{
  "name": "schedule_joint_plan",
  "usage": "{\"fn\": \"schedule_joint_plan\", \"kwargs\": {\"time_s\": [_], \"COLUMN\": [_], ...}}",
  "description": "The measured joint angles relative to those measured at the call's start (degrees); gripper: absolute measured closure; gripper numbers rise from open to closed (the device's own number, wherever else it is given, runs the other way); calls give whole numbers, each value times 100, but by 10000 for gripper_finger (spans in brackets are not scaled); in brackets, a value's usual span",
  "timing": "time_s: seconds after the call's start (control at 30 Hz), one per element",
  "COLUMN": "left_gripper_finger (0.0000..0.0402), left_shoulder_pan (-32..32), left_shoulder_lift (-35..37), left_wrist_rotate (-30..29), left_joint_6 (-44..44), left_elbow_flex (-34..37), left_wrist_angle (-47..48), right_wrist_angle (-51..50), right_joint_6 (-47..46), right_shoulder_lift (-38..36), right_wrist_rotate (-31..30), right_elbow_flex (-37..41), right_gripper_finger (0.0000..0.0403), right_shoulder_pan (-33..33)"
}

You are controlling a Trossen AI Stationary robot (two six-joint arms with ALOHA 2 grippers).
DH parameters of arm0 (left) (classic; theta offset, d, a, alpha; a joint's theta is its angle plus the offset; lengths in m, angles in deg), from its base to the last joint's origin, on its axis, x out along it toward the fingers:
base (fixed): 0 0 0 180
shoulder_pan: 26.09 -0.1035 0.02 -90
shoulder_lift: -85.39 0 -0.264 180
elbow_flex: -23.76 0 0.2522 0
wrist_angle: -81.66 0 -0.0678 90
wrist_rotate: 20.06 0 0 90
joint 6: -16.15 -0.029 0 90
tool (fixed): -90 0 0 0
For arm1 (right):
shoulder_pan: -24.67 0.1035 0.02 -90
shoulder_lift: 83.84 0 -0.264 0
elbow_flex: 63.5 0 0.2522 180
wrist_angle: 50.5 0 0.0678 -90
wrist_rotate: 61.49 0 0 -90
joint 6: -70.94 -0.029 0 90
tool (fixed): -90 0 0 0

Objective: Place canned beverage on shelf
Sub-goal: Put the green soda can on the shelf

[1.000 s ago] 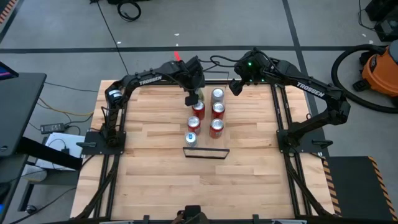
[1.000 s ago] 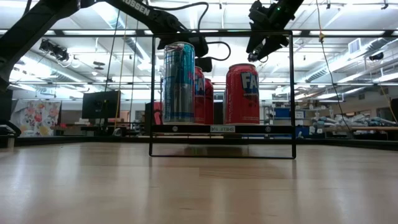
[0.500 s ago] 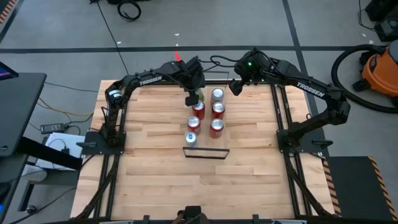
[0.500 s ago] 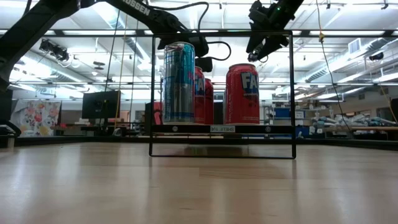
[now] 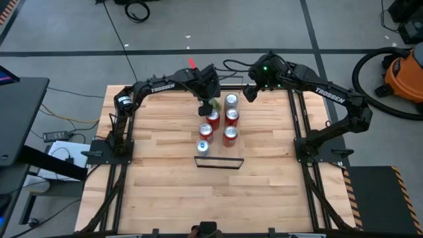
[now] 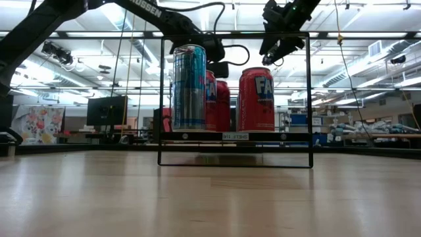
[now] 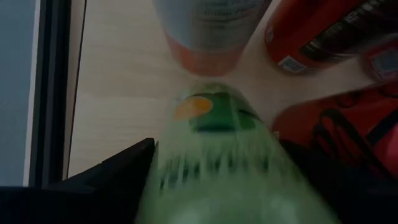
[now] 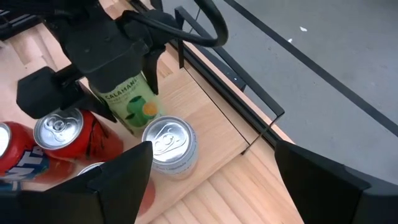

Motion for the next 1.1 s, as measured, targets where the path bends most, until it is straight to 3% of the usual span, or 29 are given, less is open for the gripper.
{"fn": "schedule_joint_plan", "kwargs": {"time_s": [1.1], "left_gripper_finger": [72], "left_shoulder_pan": [-156], "left_shoulder_lift": [253], "left_wrist_rotate": [-328], "left_joint_6": [387], "left_elbow_flex": [-17], "left_wrist_angle": [633], "right_wrist_angle": [212], "right_joint_6": [83], "right_shoulder_lift": [0], "right_wrist_rotate": [145], "right_elbow_flex": [1], "right_gripper_finger": [54], "right_shoulder_pan": [31]}}
